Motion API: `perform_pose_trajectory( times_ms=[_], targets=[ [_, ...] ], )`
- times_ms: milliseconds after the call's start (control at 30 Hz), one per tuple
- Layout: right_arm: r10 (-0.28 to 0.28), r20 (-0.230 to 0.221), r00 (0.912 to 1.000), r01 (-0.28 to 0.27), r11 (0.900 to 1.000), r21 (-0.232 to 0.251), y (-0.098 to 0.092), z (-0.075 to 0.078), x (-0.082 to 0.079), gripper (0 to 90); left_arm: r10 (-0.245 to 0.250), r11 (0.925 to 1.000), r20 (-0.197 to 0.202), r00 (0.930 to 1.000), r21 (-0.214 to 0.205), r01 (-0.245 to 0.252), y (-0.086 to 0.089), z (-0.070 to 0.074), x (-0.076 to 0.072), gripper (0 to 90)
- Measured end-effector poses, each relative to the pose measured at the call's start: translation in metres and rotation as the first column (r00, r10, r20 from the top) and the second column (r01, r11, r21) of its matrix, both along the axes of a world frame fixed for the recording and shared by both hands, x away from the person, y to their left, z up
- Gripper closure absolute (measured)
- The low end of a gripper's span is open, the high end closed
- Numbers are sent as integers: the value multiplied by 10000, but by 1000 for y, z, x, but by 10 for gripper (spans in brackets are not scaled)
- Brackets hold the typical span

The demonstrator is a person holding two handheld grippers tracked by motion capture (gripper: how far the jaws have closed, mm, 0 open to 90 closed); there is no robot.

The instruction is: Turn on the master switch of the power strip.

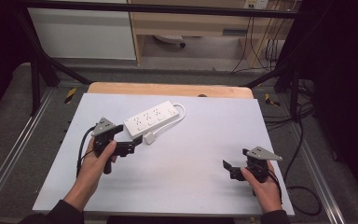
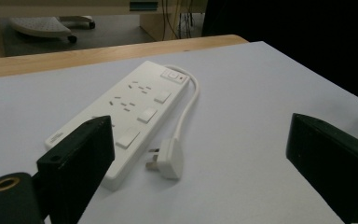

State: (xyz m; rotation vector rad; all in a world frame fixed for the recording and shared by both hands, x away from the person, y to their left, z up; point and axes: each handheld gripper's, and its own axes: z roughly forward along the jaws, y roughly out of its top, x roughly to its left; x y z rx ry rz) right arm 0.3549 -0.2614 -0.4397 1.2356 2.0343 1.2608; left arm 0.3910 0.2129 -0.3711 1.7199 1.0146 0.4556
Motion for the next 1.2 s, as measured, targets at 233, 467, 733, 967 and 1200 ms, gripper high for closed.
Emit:
perform_pose_trajectory(
  times_ms=[233,467,733,967,1200],
  targets=[
    [-18,14,10000,18,10000,-42,0,-1,0,33,213,9995,125,9997,-222,-210,23,-3,-14,76],
    [-57,-36,10000,57,10000,17,-2,-1,0,32,330,9990,215,9992,-302,-323,36,-11,-33,76],
    [-41,-15,10000,41,10000,-53,-2,-1,-1,32,365,9993,304,9989,-46,-363,46,-19,-52,76],
    [-71,-32,10000,71,10000,-70,-2,-2,0,32,294,9995,452,9985,85,-298,50,-22,-62,75],
    [-261,-274,9993,252,9991,-336,-3,-6,2,30,420,9991,349,9985,101,-423,60,-34,-70,73]
  ],
)
